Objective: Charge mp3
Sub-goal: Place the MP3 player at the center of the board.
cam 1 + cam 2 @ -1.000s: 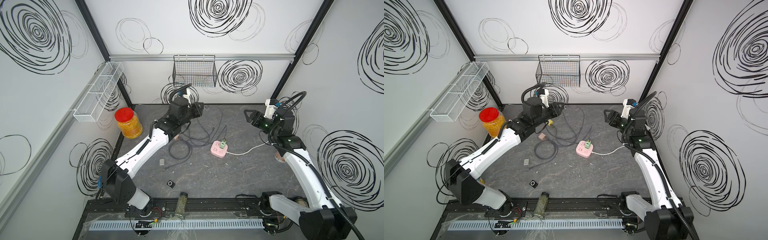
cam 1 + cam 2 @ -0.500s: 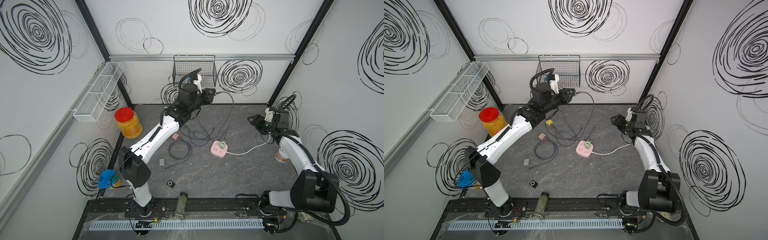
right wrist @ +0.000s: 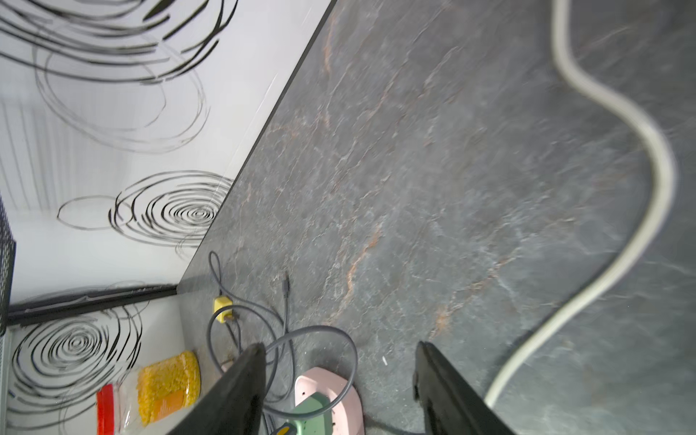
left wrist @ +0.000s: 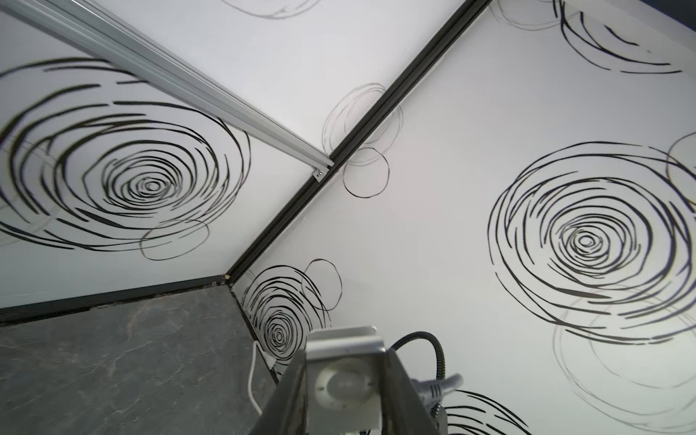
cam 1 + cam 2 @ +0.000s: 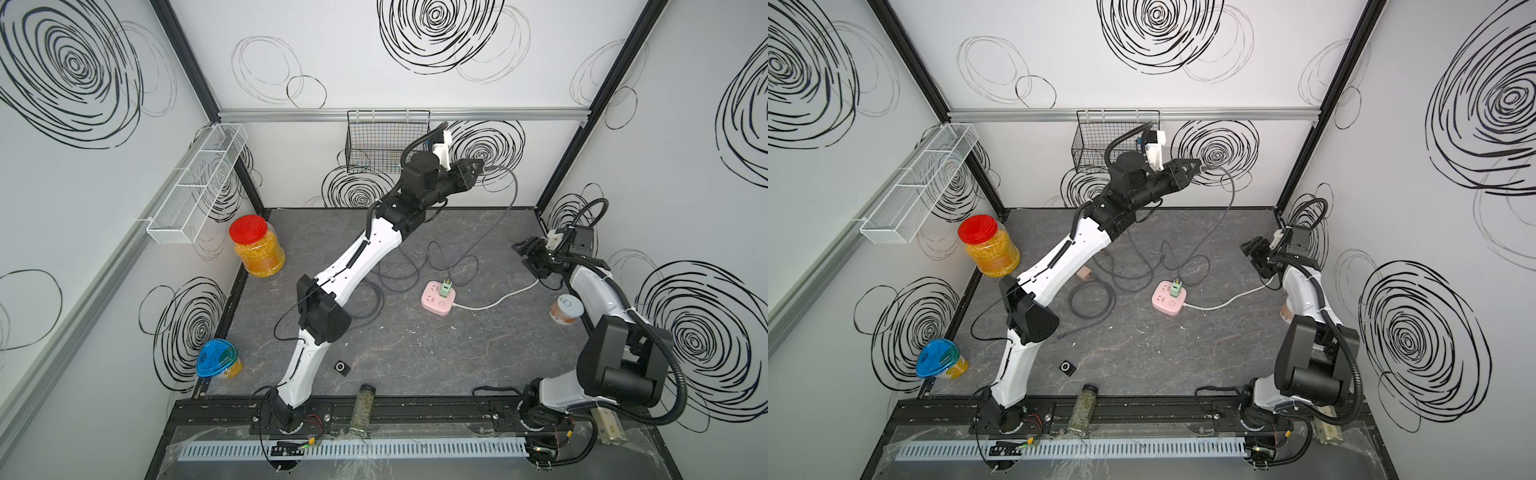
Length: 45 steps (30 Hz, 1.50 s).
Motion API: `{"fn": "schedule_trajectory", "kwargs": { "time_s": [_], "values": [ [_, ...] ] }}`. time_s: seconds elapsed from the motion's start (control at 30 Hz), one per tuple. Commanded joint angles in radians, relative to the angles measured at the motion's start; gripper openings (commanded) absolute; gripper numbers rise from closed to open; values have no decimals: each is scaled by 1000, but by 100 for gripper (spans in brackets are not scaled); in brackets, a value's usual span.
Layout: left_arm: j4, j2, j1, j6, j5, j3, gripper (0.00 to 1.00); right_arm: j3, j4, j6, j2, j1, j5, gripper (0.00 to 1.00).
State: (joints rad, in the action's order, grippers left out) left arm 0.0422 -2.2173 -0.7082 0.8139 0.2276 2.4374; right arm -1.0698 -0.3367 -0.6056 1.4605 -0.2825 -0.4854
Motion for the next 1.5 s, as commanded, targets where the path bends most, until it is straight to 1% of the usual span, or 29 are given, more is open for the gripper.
{"fn": "schedule_trajectory", "kwargs": {
  "time_s": [0.0,0.17,0.3,0.43,0.6,0.77,0.87,0.97,1.07,1.13,1.27,1.37,1.47],
  "values": [
    [-127,-94,-5,101,93,15,27,-21,-73,28,-50,-58,48,67],
    [-149,-184,-11,143,120,-15,27,0,-83,41,-70,-117,53,68],
    [-126,-245,-10,140,115,-34,27,8,-77,52,-70,-124,48,68],
    [-97,-294,-5,127,113,-41,27,8,-73,56,-50,-123,14,68],
    [-108,-297,13,121,113,-59,27,13,-55,59,-33,-122,8,68],
    [-70,-299,48,88,99,-61,27,15,-28,51,-12,-122,-4,67],
    [-101,-291,71,98,96,-90,27,19,-2,40,-4,-122,-16,67],
    [-107,-294,103,113,101,-53,27,7,4,33,7,-122,-20,67],
    [-80,-285,139,97,85,0,27,-14,8,26,18,-120,-27,67],
    [-79,-266,160,91,57,0,27,-24,14,20,24,-116,-27,67],
    [-123,-237,170,72,-12,-15,28,-43,32,8,49,-106,-30,67],
    [-186,-257,176,120,-15,10,28,-68,35,-3,80,-93,-40,67],
    [-190,-294,185,163,-5,94,28,-97,39,-8,100,-76,-44,66]
  ]
}}
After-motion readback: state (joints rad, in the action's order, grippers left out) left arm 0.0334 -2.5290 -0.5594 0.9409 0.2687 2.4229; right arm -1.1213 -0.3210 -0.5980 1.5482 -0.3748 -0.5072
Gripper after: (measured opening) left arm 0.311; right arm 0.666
